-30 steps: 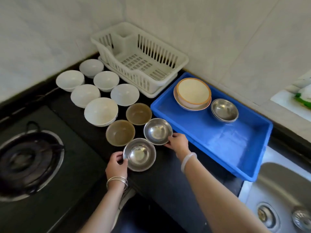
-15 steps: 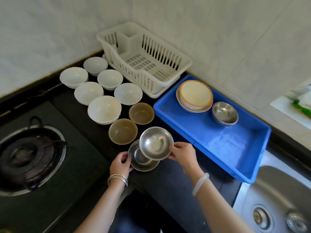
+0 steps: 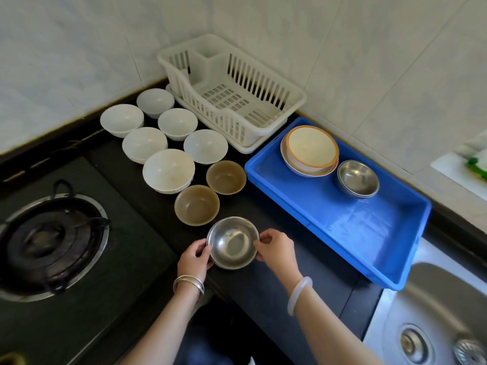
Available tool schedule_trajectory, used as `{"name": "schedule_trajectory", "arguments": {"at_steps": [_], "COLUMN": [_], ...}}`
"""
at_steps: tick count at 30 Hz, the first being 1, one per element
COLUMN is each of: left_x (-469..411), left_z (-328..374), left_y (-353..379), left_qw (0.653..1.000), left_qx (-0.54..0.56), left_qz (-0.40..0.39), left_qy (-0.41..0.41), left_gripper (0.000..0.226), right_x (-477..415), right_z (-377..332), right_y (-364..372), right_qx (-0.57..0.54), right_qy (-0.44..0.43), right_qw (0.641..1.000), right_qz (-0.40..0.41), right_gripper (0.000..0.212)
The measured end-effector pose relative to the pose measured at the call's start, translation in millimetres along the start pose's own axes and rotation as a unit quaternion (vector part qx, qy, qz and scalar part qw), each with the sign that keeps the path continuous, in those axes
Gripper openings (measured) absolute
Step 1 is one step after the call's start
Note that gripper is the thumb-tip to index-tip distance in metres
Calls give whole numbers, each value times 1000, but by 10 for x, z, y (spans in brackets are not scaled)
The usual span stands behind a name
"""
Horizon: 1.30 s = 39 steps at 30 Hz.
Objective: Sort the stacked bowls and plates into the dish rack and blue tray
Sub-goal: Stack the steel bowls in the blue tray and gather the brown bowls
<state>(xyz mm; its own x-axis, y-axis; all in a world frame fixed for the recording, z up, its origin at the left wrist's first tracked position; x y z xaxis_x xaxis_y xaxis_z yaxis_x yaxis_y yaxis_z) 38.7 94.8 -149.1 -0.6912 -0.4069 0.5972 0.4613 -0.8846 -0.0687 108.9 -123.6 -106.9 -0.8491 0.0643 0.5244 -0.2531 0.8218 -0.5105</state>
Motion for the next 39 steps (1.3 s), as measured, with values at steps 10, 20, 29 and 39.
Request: {"name": "schedule_trajectory", "arguments": {"at_steps": [10,20,29,39], "left_x": [10,73,161,-28], "left_z": [-34,598,1302,1413], "left_y": [33,603,2058,3578], "left_qw": [1000,996,975,962], "left_qx": [5,36,6,-108], "left_qz": [-11,-82,-210,-245], "left_qy": [-18,29,71,57], "left_gripper": [22,17,10,19], "right_x": [-67,-82,-311,-838], "right_z": [292,81,180,616], "right_y": [319,-354,-1662,-2737], "right_qx": [-197,-317,-388,-373], "right_qy": [93,28,23,48], "right_qw": [969,946,918,908], "right_qz": [-118,-59,78,185], "right_gripper": [34,20,14,15]}}
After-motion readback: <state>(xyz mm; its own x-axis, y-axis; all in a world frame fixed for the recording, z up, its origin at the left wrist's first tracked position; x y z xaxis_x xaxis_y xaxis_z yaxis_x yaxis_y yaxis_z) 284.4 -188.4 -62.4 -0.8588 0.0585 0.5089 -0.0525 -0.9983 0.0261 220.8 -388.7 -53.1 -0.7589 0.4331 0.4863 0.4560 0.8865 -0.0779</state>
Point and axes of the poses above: each hand's wrist, its own x-axis away from the middle knuckle, its own y-axis out of the palm, z = x × y, the point moved 10 cm from there along -x, towards the middle knuckle, and after that the axes turned 1 degree about -z, right-handed, at the moved point
